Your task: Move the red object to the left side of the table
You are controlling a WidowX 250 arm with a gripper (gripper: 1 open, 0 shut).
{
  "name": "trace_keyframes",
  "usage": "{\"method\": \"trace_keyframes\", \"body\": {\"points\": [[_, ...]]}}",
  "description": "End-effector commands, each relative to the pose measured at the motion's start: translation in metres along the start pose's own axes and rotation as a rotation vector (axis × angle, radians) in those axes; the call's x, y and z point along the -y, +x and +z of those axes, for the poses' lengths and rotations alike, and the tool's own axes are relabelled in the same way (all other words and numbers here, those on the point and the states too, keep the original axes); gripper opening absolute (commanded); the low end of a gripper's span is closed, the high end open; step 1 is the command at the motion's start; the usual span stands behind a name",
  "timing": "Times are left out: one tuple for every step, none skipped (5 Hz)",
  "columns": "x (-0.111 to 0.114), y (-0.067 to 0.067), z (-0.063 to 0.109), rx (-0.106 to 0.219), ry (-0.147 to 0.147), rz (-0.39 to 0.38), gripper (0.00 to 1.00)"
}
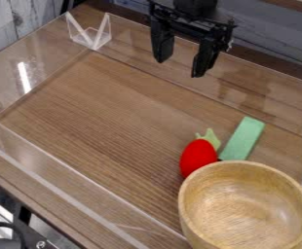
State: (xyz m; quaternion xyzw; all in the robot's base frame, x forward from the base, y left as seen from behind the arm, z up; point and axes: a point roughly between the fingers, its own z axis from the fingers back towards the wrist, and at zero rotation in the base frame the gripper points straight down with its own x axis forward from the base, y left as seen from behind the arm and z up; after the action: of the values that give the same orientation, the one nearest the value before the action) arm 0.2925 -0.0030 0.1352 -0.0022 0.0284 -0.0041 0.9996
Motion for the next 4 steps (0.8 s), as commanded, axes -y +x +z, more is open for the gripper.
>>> {"method": "trace_keyframes", "body": {"points": [[0.003,-0.003,-0.012,-0.026,-0.007,-0.010,1.00],[0.015,-0.010,-0.031,-0.037,-0.019,-0.052,1.00],[0.029,-0.016,-0.042,-0.016,-0.031,-0.083,1.00],[0.043,-0.019,-0.050,-0.003,-0.044,-0.130,1.00]]}}
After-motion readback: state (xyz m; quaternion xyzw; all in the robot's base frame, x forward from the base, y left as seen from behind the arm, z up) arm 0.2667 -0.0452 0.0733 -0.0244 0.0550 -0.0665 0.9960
